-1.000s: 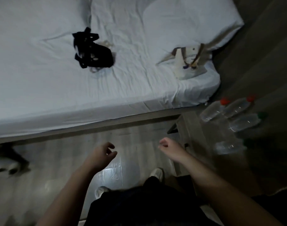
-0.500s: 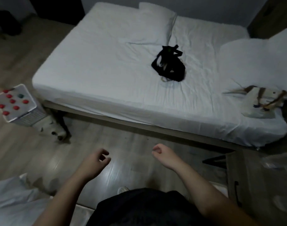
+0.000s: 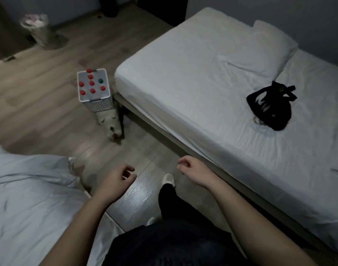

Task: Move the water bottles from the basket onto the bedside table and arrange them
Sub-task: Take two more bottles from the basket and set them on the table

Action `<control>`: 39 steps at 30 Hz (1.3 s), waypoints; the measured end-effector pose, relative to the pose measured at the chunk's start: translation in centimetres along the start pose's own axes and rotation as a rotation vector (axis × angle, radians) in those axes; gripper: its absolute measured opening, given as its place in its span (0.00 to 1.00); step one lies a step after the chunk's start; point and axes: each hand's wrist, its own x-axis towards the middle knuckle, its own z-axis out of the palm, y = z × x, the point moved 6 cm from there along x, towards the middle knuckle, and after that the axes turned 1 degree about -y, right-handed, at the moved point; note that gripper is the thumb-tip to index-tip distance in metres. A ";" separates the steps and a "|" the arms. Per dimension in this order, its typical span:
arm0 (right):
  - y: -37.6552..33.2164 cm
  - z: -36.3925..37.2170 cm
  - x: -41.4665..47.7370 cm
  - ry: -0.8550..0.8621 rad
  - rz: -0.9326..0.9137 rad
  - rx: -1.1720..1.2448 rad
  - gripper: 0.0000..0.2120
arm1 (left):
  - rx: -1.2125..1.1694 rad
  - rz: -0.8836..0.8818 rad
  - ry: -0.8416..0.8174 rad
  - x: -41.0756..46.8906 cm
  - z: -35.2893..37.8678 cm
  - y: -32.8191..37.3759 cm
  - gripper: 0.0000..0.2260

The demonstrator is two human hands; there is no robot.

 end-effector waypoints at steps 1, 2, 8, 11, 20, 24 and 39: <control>-0.8 0.0 1.0 -0.009 -0.018 -0.012 0.11 | -0.013 -0.010 0.020 0.2 -0.5 -0.2 0.05; -1.5 0.0 2.0 -0.018 -0.036 -0.026 0.11 | -0.018 -0.020 0.042 0.5 -0.9 -0.4 0.05; -6.1 -0.7 10.6 -0.069 -0.084 -0.066 0.11 | -0.054 -0.084 0.175 5.1 -4.8 -0.6 0.05; -9.2 -1.0 15.5 -0.117 -0.104 -0.086 0.11 | -0.076 -0.125 0.205 8.2 -7.2 -0.1 0.05; -18.4 -3.2 27.4 -0.238 -0.197 -0.217 0.14 | -0.123 -0.141 0.269 18.2 -13.7 4.2 0.05; -21.7 -3.2 30.8 -0.283 -0.227 -0.245 0.16 | -0.180 -0.176 0.285 21.1 -15.1 4.4 0.05; -32.1 1.3 45.6 -0.283 -0.149 -0.258 0.15 | -0.199 -0.243 0.248 37.4 -28.5 -4.3 0.07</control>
